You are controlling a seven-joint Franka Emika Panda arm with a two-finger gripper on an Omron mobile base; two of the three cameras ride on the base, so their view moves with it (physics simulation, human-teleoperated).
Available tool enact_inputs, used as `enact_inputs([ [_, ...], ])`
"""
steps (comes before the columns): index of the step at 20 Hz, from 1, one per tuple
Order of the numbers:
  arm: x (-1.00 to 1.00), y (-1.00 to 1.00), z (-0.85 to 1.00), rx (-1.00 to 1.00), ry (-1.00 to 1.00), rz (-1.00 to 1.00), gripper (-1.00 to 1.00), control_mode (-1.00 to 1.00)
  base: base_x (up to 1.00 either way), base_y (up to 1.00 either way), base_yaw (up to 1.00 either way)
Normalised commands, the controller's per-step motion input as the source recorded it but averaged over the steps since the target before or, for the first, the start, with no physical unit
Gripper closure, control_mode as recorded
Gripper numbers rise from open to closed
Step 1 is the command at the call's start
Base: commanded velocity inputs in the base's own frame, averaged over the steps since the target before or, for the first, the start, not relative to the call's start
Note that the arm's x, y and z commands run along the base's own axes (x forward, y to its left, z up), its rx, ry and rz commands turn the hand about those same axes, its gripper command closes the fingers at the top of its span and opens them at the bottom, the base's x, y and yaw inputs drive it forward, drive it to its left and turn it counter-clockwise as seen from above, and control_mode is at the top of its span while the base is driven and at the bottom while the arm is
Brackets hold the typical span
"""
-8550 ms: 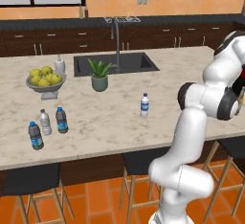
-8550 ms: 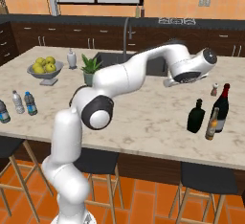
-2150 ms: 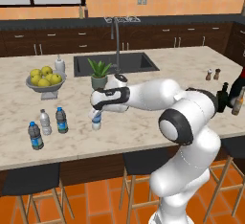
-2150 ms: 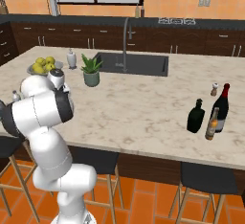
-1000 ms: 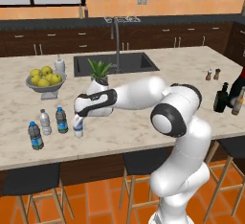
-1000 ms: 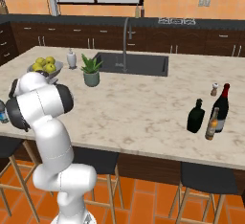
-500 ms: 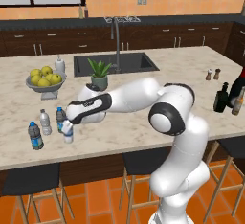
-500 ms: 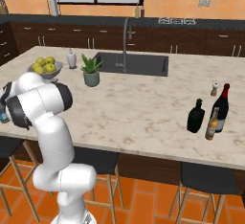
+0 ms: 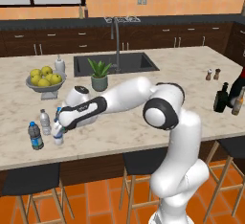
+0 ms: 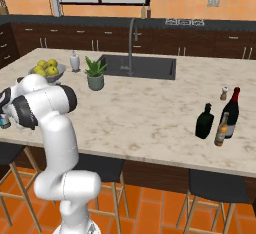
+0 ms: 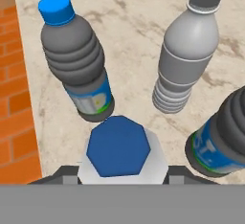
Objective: Move the plastic bottles in the middle to the plastics group, and the glass bottles in the middle to the glass group.
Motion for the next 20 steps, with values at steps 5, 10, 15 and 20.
enact_inputs([
  [5,0.12,0.03,0.0,0.0,-0.04,0.0,1.0,-1.0,0.0,0.0,0.0],
  [10,0.03,0.0,-0.19,0.0,-0.01,0.0,1.0,-1.0,0.0,0.0,0.0],
  [15,0.0,0.0,-0.33,0.0,0.0,0.0,1.0,-1.0,0.0,0.0,0.0],
  [20,0.0,0.0,-0.03,-0.01,0.0,0.0,1.0,-1.0,0.0,0.0,0.0],
])
